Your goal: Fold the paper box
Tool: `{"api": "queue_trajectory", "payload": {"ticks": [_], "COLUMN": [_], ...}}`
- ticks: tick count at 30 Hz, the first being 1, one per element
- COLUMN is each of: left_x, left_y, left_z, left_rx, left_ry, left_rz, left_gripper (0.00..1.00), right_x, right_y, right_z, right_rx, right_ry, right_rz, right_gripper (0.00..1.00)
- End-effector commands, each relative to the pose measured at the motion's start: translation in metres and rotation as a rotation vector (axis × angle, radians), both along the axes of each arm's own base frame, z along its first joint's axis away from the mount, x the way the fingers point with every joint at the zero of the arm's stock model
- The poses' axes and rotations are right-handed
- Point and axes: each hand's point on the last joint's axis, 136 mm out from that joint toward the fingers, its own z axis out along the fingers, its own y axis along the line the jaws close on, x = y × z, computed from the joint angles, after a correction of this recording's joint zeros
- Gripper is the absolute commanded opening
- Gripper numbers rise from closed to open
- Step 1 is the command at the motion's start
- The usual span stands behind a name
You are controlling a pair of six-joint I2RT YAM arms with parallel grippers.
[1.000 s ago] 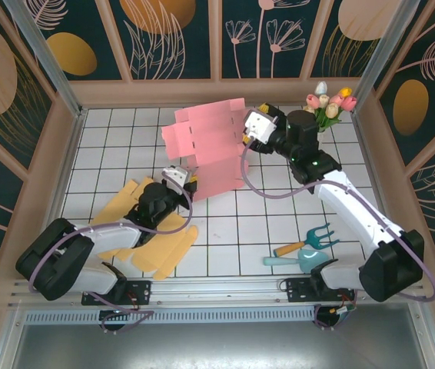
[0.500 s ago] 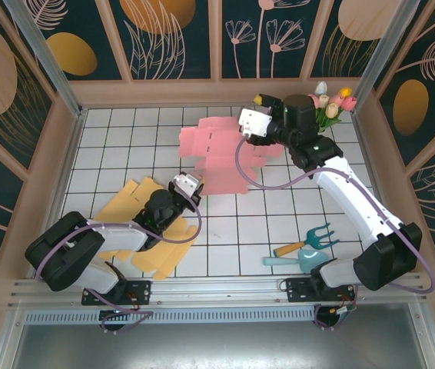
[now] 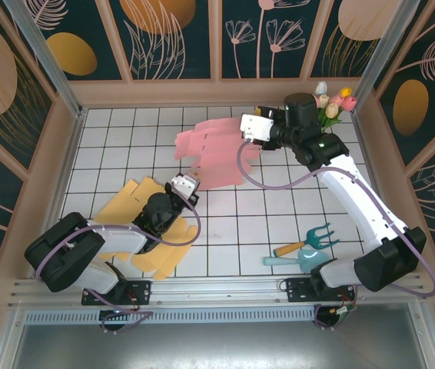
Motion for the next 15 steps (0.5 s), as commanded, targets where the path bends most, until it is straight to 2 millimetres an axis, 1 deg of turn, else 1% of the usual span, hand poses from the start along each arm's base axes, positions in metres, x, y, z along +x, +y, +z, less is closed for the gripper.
{"api": "queue_trajectory", "payload": {"ticks": [1,3,6,12,15], "left_x": [-0.001,0.0,0.001,0.0,0.0], "left_y": [0.001,0.001,0.0,-0.002,-0.002], "left_z": [0.018,0.017,0.016,0.015,0.014], "left_rx": [-0.037,-0.035,-0.032,-0.027,-0.025], "left_ry": [-0.056,-0.054,-0.052,-0.049,-0.047], "left_rz": [0.009,0.011,0.015,0.005,0.005], "left_gripper": [0.0,0.0,0.0,0.0,0.0], "right_x": [-0.018,-0.019,-0.019,-0.016,-0.014], "right_y": [0.006,0.009,0.013,0.018,0.018], "right_z": [0.007,0.005,0.003,-0.001,-0.002], "right_rx": [-0.014,-0.018,-0.025,-0.039,-0.052], "right_ry": [0.015,0.018,0.027,0.022,0.014], "right_rz": [0.055,0.064,0.068,0.064,0.057], "right_gripper": [0.45,0.4,0.35,0.34,0.3]}}
